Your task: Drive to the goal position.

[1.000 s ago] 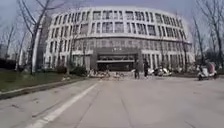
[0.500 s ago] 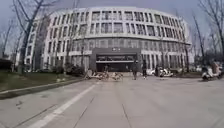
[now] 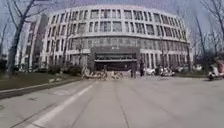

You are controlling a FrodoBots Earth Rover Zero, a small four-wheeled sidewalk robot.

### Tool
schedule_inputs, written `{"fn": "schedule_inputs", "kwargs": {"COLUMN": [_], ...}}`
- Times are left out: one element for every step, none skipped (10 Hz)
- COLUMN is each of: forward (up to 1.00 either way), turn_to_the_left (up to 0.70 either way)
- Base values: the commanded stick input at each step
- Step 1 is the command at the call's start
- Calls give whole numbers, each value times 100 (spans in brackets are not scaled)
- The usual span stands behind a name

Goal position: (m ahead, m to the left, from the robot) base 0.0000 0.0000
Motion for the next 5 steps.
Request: {"fn": "schedule_inputs", "kwargs": {"forward": [85,85,85,85,85], "turn_to_the_left": [0,0,0,0,0]}}
